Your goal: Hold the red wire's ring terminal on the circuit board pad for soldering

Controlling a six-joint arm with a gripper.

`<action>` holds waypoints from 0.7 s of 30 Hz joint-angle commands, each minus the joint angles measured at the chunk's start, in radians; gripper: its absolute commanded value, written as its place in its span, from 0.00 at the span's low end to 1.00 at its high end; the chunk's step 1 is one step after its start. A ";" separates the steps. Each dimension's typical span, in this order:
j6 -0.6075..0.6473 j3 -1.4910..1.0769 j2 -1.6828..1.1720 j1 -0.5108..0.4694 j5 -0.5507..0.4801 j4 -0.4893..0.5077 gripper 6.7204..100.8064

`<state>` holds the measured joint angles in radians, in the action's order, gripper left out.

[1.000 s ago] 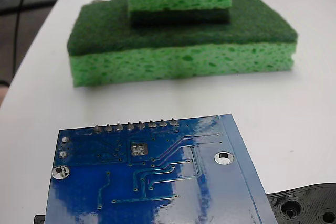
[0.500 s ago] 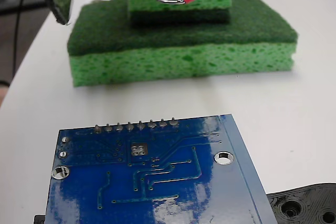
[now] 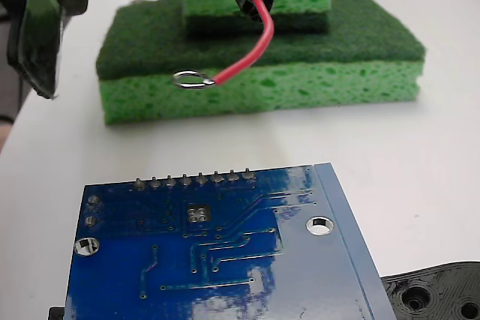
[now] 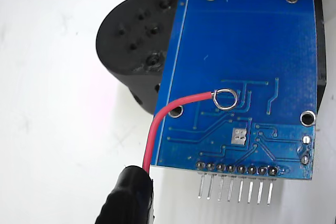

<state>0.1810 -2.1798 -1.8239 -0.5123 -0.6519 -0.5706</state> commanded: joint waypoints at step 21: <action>0.107 0.055 0.086 -0.032 -0.107 -0.044 0.99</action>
<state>0.2869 -2.1338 -1.7349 -0.5446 -0.7302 -0.6151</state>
